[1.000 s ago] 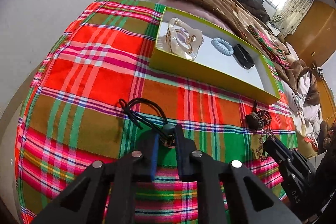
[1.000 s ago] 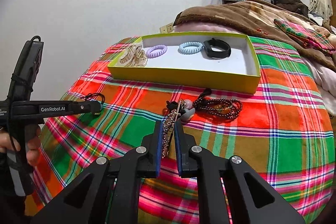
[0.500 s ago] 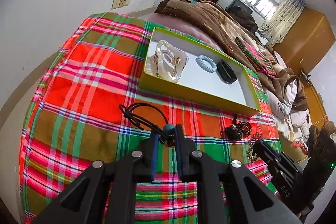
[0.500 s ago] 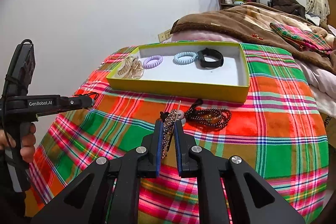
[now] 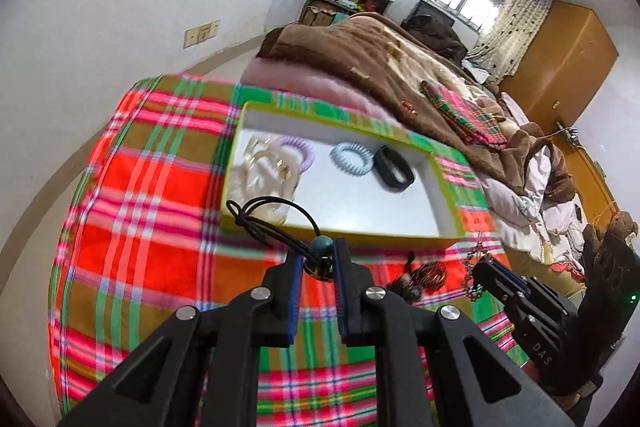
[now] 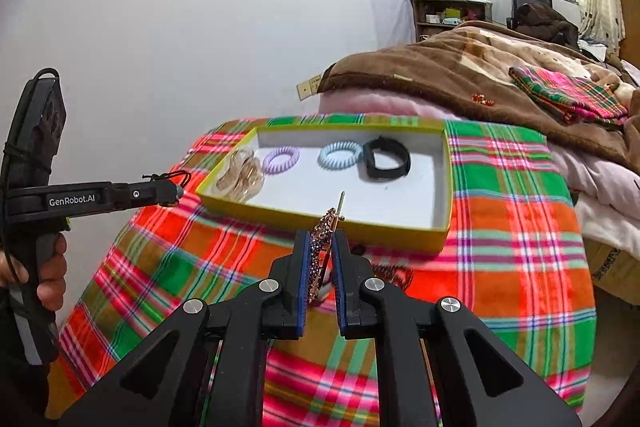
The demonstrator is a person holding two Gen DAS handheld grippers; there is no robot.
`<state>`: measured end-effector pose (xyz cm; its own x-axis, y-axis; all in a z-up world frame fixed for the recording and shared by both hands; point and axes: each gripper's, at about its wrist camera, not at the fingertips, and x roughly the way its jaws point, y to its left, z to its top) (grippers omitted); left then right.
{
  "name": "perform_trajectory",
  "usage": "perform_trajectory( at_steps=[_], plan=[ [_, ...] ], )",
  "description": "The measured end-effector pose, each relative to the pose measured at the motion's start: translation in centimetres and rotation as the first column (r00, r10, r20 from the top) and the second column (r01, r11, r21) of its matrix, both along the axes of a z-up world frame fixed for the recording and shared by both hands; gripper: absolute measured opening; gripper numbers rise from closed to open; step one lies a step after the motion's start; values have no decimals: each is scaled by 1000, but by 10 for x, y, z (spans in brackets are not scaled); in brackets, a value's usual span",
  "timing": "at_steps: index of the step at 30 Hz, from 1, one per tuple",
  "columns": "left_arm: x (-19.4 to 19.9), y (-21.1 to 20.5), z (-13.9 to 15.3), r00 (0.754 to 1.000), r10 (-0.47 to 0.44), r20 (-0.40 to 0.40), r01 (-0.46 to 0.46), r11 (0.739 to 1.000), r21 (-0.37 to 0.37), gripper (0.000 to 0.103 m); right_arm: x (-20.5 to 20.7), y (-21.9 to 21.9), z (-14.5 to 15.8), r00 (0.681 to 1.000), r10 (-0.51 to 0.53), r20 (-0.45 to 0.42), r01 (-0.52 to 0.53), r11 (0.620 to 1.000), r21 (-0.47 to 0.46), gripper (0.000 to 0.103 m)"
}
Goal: Organize jewelry
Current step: 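Carry both items into the box and open both grippers to release them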
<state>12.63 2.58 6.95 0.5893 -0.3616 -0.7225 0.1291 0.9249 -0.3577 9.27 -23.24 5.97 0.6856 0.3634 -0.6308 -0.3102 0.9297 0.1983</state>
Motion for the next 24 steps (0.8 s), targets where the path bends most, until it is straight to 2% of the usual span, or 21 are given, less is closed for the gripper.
perform_trajectory(
  at_steps=[11,24],
  plan=[
    [46,-36,5,996,-93,-1,93,994,-54,15,40,-16,6,999,-34,-10,34,999,5,11],
    [103,-60,-27,988,-138,-65,133,989,-70,15,88,-20,-19,994,-51,-93,52,999,4,11]
  ],
)
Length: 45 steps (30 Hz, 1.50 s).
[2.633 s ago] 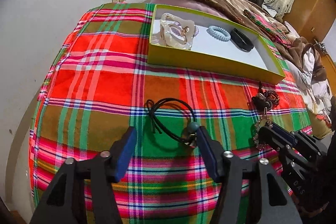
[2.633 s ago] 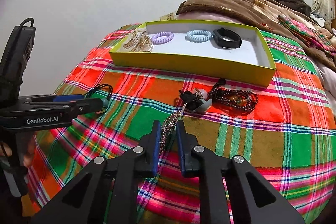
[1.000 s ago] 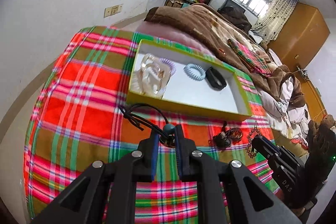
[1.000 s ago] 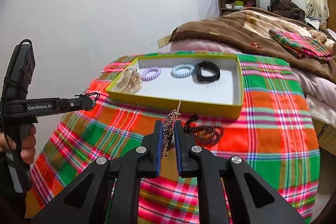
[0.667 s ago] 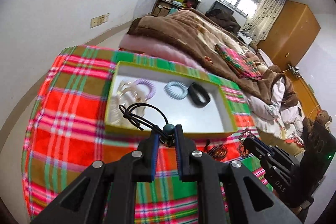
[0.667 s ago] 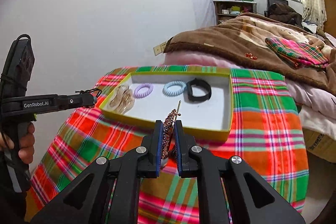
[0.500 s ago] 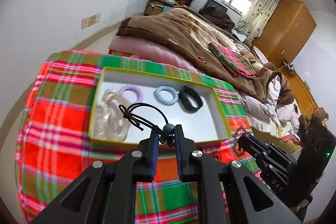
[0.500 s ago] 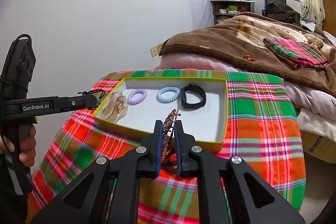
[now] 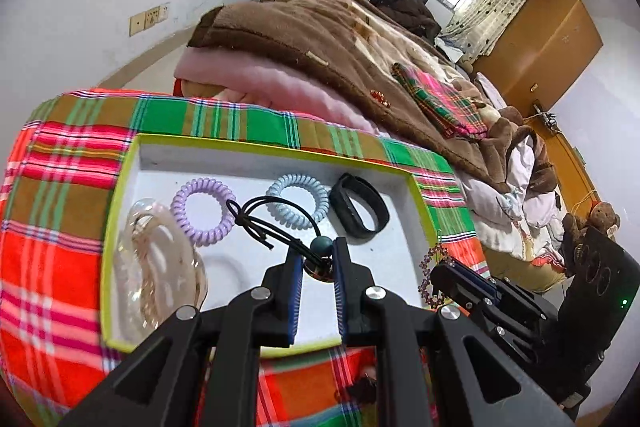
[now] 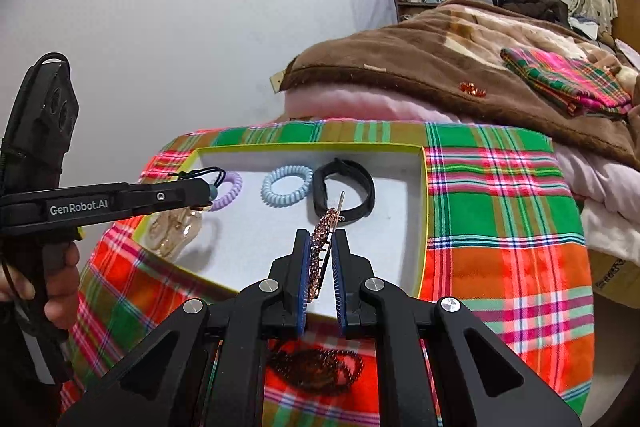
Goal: Organize jewelry
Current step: 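Carry both items into the box and open both grippers to release them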
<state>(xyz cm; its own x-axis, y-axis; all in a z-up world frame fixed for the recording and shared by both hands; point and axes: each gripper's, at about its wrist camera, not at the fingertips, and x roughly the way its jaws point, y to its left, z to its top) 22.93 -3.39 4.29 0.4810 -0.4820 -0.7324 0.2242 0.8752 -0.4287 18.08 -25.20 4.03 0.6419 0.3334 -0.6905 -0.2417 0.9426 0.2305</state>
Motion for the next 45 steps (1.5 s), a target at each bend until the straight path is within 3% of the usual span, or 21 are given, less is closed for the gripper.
perform_trajectory(
  at_steps=[10,19,37,45],
  plan=[
    [24,-12,-28,998,-18,-61,20,1000,20,15,16,-2,-21,998,-14,-56,14,1000,-2,11],
    [34,-19,-32,998,-27,-49,30,997,74,15,25,-3,-29,997,-21,-74,20,1000,-15,11],
    [40,-16,-39,996,-10,-84,16,997,70,16,30,-3,-35,996,-15,-92,14,1000,-16,11],
    [38,-16,-37,997,-9,-80,15,998,68,31,31,-2,-36,996,-11,-92,9,1000,-28,12]
  ],
)
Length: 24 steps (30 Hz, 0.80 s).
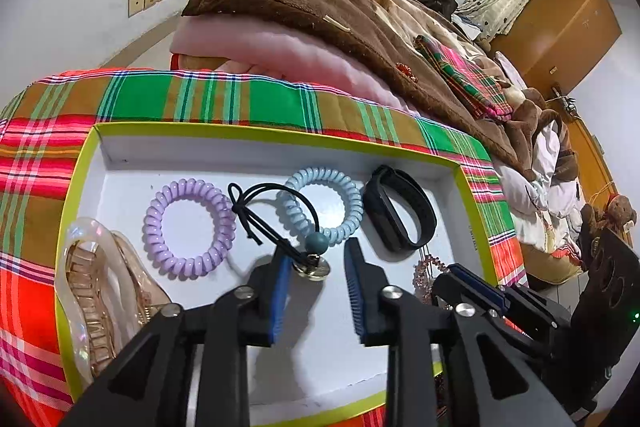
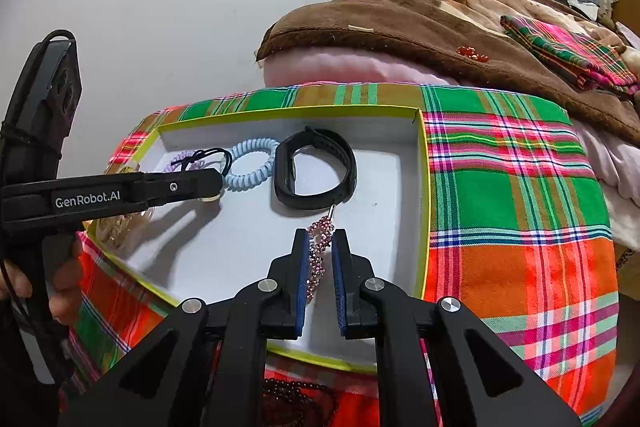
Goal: Organize jewelry
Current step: 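Carry both items into the box and open both grippers to release them, then grasp the dark beaded bracelet with the right gripper while the left approaches the black charm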
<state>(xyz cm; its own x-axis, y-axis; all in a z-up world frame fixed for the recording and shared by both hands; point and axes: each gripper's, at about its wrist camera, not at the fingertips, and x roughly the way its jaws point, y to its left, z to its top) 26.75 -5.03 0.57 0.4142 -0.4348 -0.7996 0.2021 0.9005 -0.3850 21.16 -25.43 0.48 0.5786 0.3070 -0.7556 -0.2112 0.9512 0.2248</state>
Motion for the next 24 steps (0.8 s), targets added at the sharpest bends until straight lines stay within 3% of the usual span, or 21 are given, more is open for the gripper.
perform_trajectory(
  at_steps=[5,20,24],
  plan=[
    [-1,2,1,1000,4,0,-4,1000,2,33,-1,0,1,1000,-10,6,10,1000,-13,12],
    [-14,4,12,1000,5,22,-5,1000,-6,53,-12,1,15,999,-30,44,31,999,-15,19],
    [-19,10,20,999,19,32,-19,1000,-19,55,-18,0,22,997,-38,61,39,999,-12,20]
  ],
)
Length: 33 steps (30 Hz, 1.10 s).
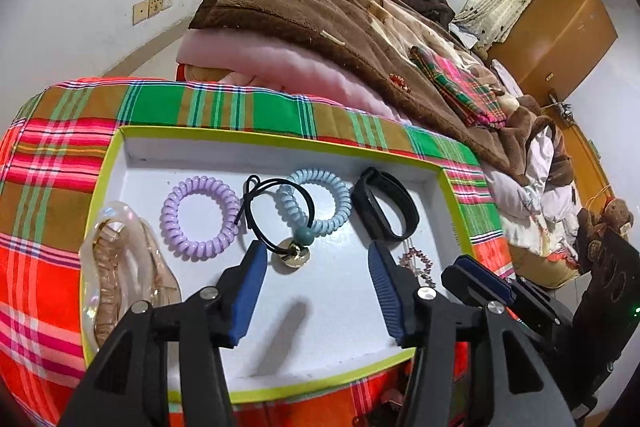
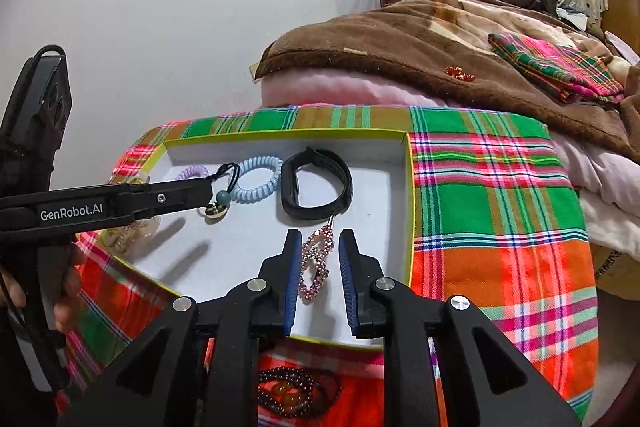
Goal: Organize jewelry
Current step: 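Grasp the dark beaded bracelet with the right gripper while the left approaches the black charm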
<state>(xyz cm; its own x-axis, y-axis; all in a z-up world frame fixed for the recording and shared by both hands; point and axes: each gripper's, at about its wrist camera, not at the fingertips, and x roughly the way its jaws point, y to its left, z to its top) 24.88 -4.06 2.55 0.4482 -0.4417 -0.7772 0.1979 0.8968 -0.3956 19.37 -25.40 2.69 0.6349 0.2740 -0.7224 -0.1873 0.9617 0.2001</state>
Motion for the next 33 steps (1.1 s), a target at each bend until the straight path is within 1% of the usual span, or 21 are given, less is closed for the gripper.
perform_trajectory(
  at_steps=[8,12,15,17,18,20,23,27,29,31,33],
  plan=[
    [-22,5,21,999,1,49,-1,1000,-12,55,-17,-6,14,999,-18,35,17,1000,15,20],
    [-42,5,28,997,-7,79,8,1000,-20,59,-32,-11,20,998,-14,54,13,1000,21,20],
    [-56,6,31,996,-15,92,17,1000,-25,60,-43,-15,20,998,-14,58,12,1000,26,21],
    [-67,6,30,994,-22,103,25,999,-22,60,-51,-19,17,998,-13,54,11,999,34,30],
    [-73,7,29,994,-21,106,23,1000,-19,60,-55,-21,14,999,-10,48,8,999,41,38],
    [-83,9,26,994,-23,107,25,999,-19,60,-61,-24,8,999,-5,37,3,999,50,38],
    [-97,14,21,995,-20,98,23,999,-32,60,-64,-26,-3,1000,2,8,-3,999,37,38],
    [-112,21,14,996,-12,87,16,999,-39,60,-63,-27,-12,999,50,-18,-49,997,67,39],
    [-118,26,10,997,-1,78,4,999,-39,60,-62,-25,-13,997,76,-11,-75,994,73,39],
    [-122,32,5,998,14,65,-12,999,-40,60,-57,-21,-15,991,134,-19,-132,988,85,39],
    [-126,36,1,998,28,55,-26,999,-38,60,-52,-15,-18,984,178,-32,-175,982,63,39]
  ],
)
